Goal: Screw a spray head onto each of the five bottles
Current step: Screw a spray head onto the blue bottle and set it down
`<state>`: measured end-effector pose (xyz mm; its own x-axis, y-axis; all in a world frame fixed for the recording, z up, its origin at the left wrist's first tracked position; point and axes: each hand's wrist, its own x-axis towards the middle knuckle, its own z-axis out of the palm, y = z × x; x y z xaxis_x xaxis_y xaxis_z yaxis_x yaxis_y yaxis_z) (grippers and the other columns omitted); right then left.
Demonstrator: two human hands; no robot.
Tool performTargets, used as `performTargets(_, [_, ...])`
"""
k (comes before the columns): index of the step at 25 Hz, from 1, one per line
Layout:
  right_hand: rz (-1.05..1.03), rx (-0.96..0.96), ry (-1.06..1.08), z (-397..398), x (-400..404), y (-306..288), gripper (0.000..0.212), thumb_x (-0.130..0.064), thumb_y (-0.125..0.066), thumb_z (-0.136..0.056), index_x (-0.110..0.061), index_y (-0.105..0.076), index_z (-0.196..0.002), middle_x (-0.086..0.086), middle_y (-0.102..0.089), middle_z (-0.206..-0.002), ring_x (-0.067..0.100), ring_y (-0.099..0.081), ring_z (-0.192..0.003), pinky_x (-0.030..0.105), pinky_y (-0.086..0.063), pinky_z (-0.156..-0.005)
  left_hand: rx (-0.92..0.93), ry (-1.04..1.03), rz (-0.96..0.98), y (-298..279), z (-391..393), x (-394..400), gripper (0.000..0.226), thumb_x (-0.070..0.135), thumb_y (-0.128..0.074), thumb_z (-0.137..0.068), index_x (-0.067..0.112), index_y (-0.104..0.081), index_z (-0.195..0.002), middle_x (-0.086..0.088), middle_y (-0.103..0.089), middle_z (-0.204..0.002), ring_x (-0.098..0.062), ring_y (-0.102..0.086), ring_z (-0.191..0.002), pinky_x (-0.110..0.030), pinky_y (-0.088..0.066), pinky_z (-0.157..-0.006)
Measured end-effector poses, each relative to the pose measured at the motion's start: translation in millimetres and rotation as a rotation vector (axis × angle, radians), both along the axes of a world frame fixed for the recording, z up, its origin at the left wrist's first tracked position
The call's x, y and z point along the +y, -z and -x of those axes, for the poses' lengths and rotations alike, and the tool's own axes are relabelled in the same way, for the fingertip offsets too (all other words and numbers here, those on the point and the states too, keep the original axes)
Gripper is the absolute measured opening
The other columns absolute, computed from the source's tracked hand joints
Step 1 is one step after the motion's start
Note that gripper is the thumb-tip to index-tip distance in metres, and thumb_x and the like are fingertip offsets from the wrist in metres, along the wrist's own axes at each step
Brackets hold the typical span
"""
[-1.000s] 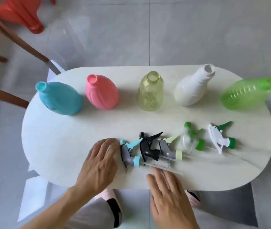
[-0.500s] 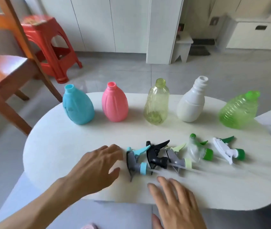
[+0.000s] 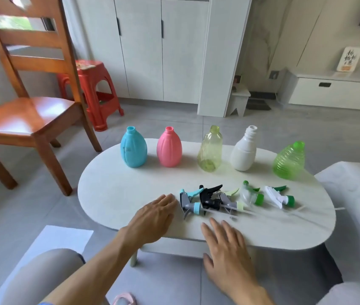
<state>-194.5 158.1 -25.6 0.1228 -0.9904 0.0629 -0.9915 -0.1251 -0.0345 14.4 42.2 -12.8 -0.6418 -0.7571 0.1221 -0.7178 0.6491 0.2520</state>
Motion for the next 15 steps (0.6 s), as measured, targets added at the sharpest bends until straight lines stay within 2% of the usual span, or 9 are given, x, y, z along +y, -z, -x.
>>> performTargets(3, [0.175,-0.162,-0.066,5.1,-18.5,-4.1,0.015,-0.032,-0.068,-0.075,-0.021,-0.074,-0.083,-0.005,-0.074,-0.09,0.022,-0.07,-0.084,0.037,-0.06,-0.069,-0.031,0.005,-0.07,1.5,-2.1,-8.3,0.024,0.022,-0.042,-0.103,0.016,-0.05,-0.124,0.002,-0.048,-0.131,-0.02,-0.05,-0.118,-0.03,-0.042,-0.087])
performTargets(4, [0.229,-0.234,-0.072,6.9,-29.9,-10.1,0.012,-0.028,-0.06,-0.08,-0.022,-0.07,-0.077,-0.008,-0.071,-0.084,0.019,-0.066,-0.08,0.034,-0.058,-0.068,-0.037,-0.014,-0.11,1.0,-1.2,-12.4,0.025,0.025,-0.046,-0.101,0.019,-0.05,-0.125,0.005,-0.047,-0.132,-0.019,-0.051,-0.118,-0.028,-0.042,-0.083])
performTargets(5, [0.289,-0.254,-0.1,9.1,-42.9,-16.0,0.013,-0.026,-0.056,-0.082,-0.021,-0.068,-0.08,-0.008,-0.071,-0.086,0.019,-0.064,-0.084,0.034,-0.057,-0.072,-0.048,-0.043,-0.16,-0.8,-0.5,-14.9,0.029,0.03,-0.049,-0.1,0.023,-0.05,-0.128,0.008,-0.046,-0.135,-0.018,-0.052,-0.119,-0.028,-0.041,-0.083])
performTargets(7, [0.332,-0.203,-0.165,6.4,-65.7,-27.0,0.022,-0.022,-0.062,-0.079,-0.016,-0.07,-0.099,-0.003,-0.072,-0.103,0.024,-0.064,-0.102,0.038,-0.055,-0.084,-0.067,-0.113,-0.233,-5.4,0.1,-18.9,0.042,0.038,-0.056,-0.097,0.03,-0.051,-0.138,0.014,-0.045,-0.145,-0.017,-0.053,-0.124,-0.03,-0.044,-0.09])
performTargets(9, [0.294,-0.108,-0.216,4.1,-82.3,-23.6,0.029,-0.017,-0.067,-0.077,-0.012,-0.07,-0.106,0.003,-0.072,-0.109,0.031,-0.064,-0.112,0.042,-0.052,-0.092,-0.071,-0.163,-0.25,-7.5,2.9,-24.9,0.047,0.041,-0.059,-0.095,0.032,-0.051,-0.141,0.017,-0.045,-0.149,-0.016,-0.052,-0.128,-0.032,-0.045,-0.095])
performTargets(12, [0.202,-0.09,-0.178,1.5,-87.3,-10.9,0.026,-0.009,-0.067,-0.076,-0.012,-0.07,-0.102,0.004,-0.074,-0.102,0.032,-0.066,-0.105,0.043,-0.048,-0.091,-0.102,-0.187,-0.246,-6.1,5.1,-30.7,0.044,0.043,-0.059,-0.095,0.035,-0.054,-0.138,0.018,-0.046,-0.148,-0.016,-0.052,-0.126,-0.033,-0.047,-0.092])
performTargets(15, [0.152,-0.123,-0.153,-3.2,-91.2,-7.8,0.026,-0.005,-0.065,-0.072,-0.013,-0.069,-0.097,0.003,-0.073,-0.094,0.031,-0.065,-0.095,0.043,-0.047,-0.091,-0.118,-0.219,-0.198,-9.6,13.1,-31.1,0.035,0.042,-0.055,-0.097,0.038,-0.057,-0.132,0.018,-0.051,-0.14,-0.014,-0.052,-0.119,-0.03,-0.044,-0.081])
